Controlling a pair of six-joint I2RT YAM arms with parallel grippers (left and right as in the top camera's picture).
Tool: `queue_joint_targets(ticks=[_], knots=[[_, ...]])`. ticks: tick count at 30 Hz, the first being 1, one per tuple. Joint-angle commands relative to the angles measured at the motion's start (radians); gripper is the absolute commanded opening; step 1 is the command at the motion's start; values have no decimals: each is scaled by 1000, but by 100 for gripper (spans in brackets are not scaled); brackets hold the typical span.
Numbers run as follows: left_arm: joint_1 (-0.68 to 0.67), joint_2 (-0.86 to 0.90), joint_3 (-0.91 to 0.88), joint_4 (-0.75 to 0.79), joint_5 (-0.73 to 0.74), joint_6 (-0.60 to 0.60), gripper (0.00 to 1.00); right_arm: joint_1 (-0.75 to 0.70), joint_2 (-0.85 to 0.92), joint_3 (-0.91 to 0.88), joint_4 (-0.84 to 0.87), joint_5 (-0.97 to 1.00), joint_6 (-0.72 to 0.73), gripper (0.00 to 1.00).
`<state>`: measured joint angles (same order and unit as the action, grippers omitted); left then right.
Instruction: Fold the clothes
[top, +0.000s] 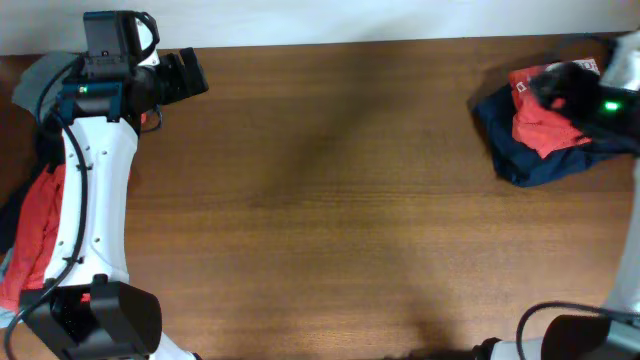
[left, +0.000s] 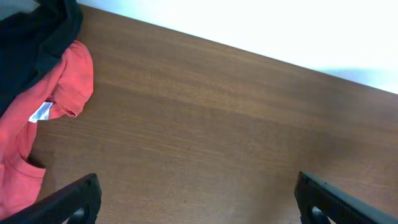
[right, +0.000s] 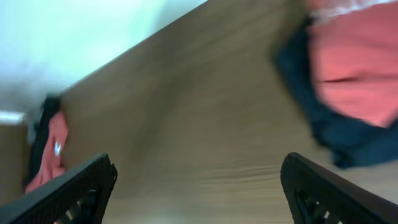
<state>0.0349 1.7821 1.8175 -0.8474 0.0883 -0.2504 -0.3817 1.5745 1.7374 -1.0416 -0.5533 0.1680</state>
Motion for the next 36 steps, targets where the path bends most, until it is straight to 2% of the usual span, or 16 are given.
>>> queue_joint_targets(ticks=[1, 4, 9, 13, 17, 23, 29, 36], knots=[[0, 3, 3, 1, -7, 19, 99, 120, -45, 8, -12, 7, -30, 91], [0, 3, 3, 1, -7, 19, 99, 237, -57, 8, -37, 16, -30, 99], [0, 3, 3, 1, -7, 19, 99, 400, -64, 7, -70, 9, -29, 99], [0, 3, 3, 1, -7, 19, 99, 470, -58, 7, -76, 74, -30, 99], [0, 3, 3, 1, -7, 19, 99, 478, -61, 7, -85, 71, -98, 99], [0, 3, 3, 1, -7, 19, 99, 478, -108, 8, -22, 83, -406, 98], [0, 3, 3, 1, -7, 19, 99, 478, -209, 7, 7, 242, -422, 99], [0, 3, 3, 1, -7, 19, 99, 478, -437, -59, 119, 296, -423, 99]])
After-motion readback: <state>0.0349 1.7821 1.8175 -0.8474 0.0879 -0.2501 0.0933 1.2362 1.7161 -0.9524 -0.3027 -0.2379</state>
